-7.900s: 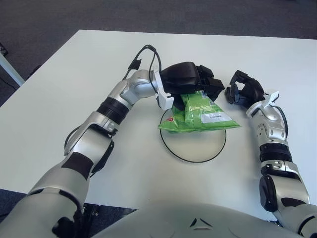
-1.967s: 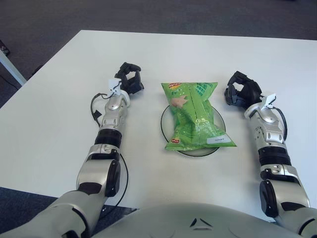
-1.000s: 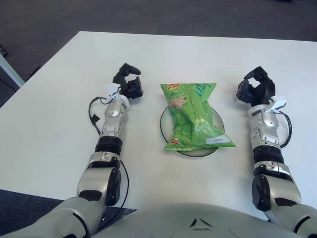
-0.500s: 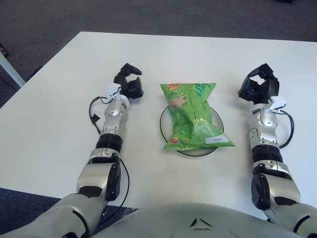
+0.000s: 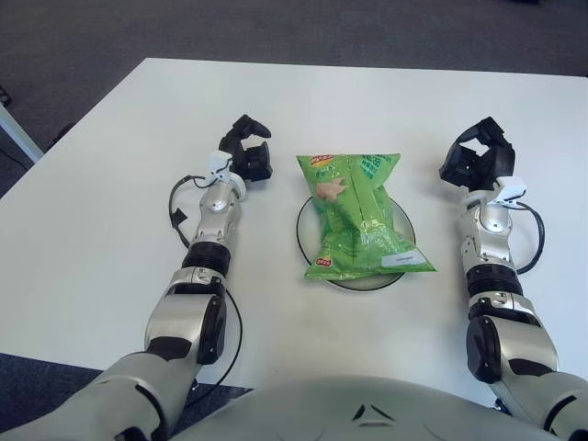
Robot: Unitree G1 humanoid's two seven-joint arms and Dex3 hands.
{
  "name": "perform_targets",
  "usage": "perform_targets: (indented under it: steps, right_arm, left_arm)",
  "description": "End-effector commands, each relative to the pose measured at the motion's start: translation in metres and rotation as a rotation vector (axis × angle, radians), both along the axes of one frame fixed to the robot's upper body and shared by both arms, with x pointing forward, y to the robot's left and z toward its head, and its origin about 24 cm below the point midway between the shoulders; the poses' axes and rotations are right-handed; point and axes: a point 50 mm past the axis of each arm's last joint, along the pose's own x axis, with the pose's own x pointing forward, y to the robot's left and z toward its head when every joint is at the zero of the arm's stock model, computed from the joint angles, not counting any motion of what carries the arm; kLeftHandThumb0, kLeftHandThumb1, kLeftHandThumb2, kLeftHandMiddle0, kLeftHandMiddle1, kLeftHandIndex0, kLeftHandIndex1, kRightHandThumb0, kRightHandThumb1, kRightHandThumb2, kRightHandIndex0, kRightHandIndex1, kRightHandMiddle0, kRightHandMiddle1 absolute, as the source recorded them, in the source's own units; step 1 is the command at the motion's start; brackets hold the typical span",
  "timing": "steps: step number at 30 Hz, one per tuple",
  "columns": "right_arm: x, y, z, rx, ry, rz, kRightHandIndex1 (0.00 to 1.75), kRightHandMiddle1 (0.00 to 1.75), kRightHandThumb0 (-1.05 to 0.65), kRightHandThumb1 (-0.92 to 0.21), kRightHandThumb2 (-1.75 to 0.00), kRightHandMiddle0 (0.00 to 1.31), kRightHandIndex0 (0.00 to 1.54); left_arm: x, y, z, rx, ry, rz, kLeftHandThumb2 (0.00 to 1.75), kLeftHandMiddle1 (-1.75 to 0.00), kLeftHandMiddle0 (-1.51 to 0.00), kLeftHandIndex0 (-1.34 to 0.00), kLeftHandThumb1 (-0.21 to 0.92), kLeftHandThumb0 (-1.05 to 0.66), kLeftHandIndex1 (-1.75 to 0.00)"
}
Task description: Put the snack into the plate.
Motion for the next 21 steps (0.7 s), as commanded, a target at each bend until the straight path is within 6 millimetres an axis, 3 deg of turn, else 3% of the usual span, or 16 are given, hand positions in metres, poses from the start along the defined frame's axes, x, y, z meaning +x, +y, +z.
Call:
perform_targets:
  steps: [1,21]
  right_arm:
    - [-0.0102,0.0023,-0.0291,0.034,0.095,-0.007,1.75,1.75,-0.50,-0.28,-1.36,0.65,1.31]
    - [-0.0007,-0.0008,-0.0263,0.048,0.112,-0.014,1.75,1.75,-0.50,-0.28,-1.36,0.65,1.32]
  left_arm:
    - [-0.0070,-0.0041,-0.0189,0.000,0.060,-0.011,1.28,-1.75,-1.34,-0.59,0.35,-0.47,-1.75]
    - [0.0025,-0.0089,-0.0145,0.031,0.069,-0.008,1.24,-1.75,-1.31,-0.56,0.38,-0.46,-1.75]
